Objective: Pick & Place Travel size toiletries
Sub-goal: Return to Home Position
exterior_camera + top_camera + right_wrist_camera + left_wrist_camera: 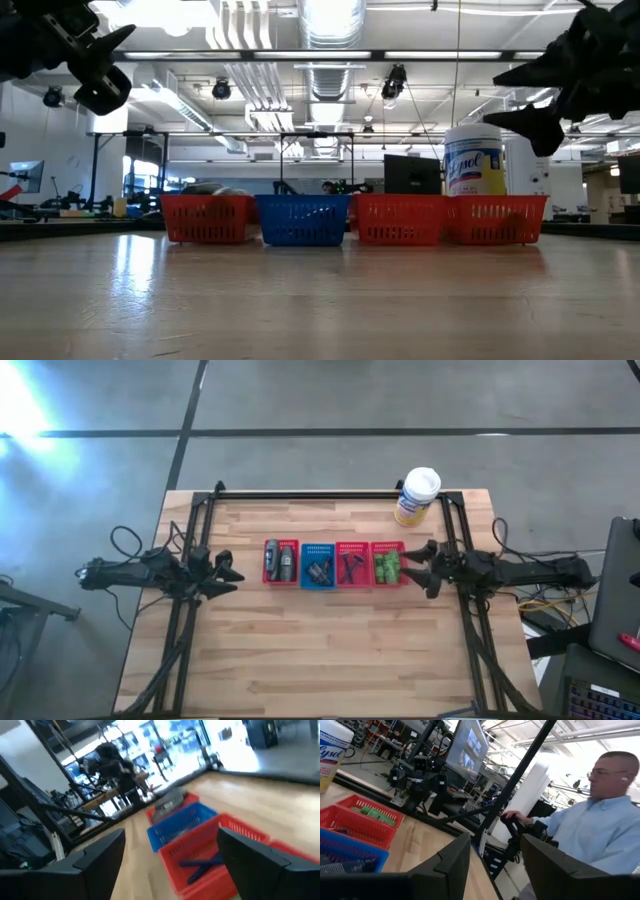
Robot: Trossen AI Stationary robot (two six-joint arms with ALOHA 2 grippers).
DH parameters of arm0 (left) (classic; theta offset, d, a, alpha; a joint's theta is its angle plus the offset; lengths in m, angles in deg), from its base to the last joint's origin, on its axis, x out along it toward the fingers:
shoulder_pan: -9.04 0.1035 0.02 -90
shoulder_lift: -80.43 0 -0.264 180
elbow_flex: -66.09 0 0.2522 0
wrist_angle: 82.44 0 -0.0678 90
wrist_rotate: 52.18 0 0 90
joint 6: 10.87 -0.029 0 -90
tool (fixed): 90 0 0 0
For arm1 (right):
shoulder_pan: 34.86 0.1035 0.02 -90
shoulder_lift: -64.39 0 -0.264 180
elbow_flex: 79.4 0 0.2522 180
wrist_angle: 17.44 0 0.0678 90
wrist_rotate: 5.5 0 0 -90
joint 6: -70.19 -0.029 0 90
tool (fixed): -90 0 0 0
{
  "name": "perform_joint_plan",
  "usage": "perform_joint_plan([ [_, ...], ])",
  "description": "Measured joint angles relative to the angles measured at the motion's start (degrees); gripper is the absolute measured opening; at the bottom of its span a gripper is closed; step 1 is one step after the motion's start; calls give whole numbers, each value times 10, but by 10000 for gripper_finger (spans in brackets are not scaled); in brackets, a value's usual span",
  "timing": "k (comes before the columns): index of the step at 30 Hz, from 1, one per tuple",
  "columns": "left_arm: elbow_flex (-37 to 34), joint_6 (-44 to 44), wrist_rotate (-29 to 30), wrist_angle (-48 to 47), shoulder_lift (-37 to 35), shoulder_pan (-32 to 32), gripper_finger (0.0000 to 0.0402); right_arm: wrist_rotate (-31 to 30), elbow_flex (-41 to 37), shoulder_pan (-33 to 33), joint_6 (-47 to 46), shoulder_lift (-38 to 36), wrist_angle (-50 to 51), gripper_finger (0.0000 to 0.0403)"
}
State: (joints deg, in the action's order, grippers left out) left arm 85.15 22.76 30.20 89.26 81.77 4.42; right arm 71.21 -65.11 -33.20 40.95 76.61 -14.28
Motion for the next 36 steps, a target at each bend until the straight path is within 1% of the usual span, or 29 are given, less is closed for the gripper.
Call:
perform_joint_plan([
  [1, 0, 0, 0, 0, 0, 0, 181, 3, 0, -2, 17, -25, 7, 307],
  [3, 0, 0, 0, 0, 1, 0, 181, 30, 0, -13, 64, -70, 6, 301],
  [5, 0, 0, 0, 0, 2, 0, 181, 88, 0, -27, 124, -115, 7, 296],
  [8, 0, 0, 0, -1, 3, 0, 181, 213, 1, -52, 223, -122, -23, 288],
  [10, 0, 0, 0, -1, 6, 0, 181, 293, 0, -58, 292, -122, -20, 283],
  [12, 0, 0, -1, -4, 6, 0, 181, 347, 0, -58, 339, -122, -3, 278],
  [13, 0, 0, -2, -6, 7, 0, 181, 356, 0, -57, 355, -122, 6, 276],
  [15, 0, 0, -3, -5, 9, 0, 181, 354, 0, -56, 365, -122, 22, 271],
  [17, 0, 0, -3, -5, 9, 0, 181, 338, 0, -56, 347, -122, 29, 265],
  [21, 0, 0, -3, -5, 9, 0, 181, 270, 0, -56, 287, -122, 36, 255],
  [25, 0, 0, -3, -5, 9, 0, 181, 212, 0, -56, 262, -122, 36, 244],
  [28, 0, 0, -3, -4, 9, 0, 181, 207, 0, -56, 247, -122, 39, 237],
  [33, 0, 0, -2, -4, 9, 0, 181, 207, 0, -57, 194, -117, 40, 228],
  [36, 0, 0, -2, -4, 9, 0, 181, 207, 0, -57, 189, -114, 42, 225],
])
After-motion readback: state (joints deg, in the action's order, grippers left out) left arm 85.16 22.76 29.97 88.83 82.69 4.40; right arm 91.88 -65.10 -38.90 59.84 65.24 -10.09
